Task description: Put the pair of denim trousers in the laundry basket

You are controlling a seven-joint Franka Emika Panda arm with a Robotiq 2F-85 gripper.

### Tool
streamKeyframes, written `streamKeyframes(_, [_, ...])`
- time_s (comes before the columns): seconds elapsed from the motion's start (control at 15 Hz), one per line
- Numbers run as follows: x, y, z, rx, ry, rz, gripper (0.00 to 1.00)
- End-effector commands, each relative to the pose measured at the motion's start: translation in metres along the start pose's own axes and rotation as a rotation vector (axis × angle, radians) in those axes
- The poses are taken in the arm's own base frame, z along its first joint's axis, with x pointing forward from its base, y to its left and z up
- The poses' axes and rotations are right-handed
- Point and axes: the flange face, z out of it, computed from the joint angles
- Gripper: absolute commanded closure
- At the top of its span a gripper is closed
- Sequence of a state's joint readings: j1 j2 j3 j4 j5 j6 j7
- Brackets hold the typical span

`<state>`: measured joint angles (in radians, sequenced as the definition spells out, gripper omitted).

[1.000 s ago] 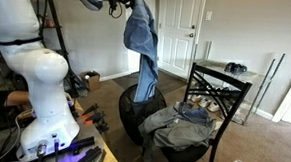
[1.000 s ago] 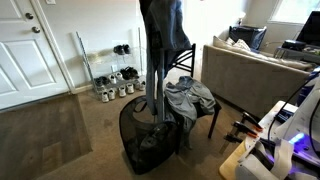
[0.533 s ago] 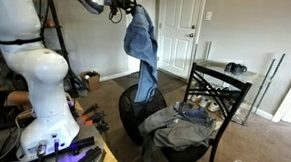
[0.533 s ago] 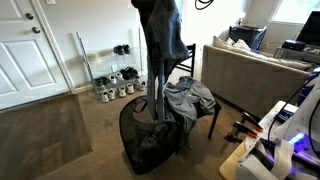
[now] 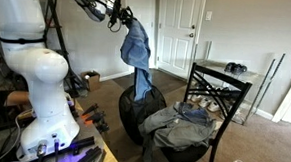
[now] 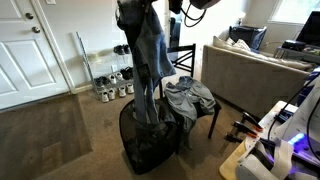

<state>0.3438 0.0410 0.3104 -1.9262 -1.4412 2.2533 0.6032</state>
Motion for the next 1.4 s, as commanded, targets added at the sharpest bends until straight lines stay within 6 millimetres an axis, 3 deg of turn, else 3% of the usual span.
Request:
streamKeyframes(0.0, [0.006,0.003,-0.004,0.035,0.033,0.003,0.97])
streamKeyframes(0.6, [-0.01,-0.036,0.017,0.234,-0.124,-0.104,0.97])
streamKeyframes(1.0, [-0.017,-0.038,0.03,0.285,-0.158,-0.118,0.97])
streamKeyframes(1.07, [-0.016,-0.042,0.026,0.269,-0.145,-0.096,0.64])
streamKeyframes(1.13, [-0.016,-0.042,0.027,0.269,-0.147,-0.096,0.88])
streamKeyframes(1.33, [-0.016,-0.043,0.026,0.269,-0.145,-0.096,0.7])
